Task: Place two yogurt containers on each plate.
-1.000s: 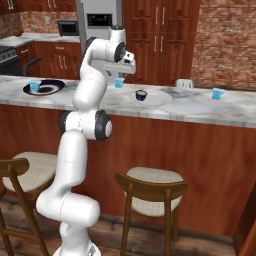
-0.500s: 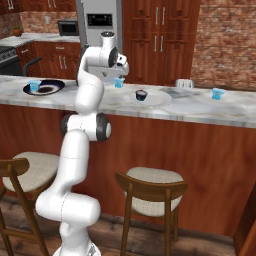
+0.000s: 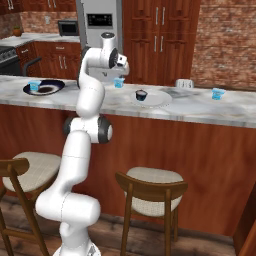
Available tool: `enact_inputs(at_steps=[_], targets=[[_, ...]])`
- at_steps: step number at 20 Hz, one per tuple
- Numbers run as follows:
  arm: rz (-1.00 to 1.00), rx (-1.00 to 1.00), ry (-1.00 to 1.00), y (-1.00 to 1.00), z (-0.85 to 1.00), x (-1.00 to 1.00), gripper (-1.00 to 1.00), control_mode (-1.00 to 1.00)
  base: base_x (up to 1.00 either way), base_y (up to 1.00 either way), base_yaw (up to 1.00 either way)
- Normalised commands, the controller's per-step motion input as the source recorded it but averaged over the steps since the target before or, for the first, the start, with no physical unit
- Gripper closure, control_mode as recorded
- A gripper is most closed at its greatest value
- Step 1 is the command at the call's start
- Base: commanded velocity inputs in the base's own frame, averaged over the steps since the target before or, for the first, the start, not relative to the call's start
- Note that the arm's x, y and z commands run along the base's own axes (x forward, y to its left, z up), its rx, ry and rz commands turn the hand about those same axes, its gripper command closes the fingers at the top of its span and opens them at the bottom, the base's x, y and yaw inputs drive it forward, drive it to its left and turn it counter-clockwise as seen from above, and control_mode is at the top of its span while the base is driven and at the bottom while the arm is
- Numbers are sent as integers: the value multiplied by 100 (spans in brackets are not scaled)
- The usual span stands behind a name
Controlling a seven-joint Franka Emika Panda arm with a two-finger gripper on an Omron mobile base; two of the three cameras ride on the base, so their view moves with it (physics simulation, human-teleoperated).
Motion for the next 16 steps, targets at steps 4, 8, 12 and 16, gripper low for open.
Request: enact_inputs(at_steps=[4, 8, 12, 16], targets=[[0, 0, -18, -7, -19, -15, -100, -100, 0, 0, 0], [0, 0, -20, -4, -40, -13, -100, -100, 0, 0, 0], [0, 0, -3, 0, -22, -27, -100, -100, 0, 0, 0], [0, 0, 0, 0, -3, -10, -100, -100, 0, 0, 0]])
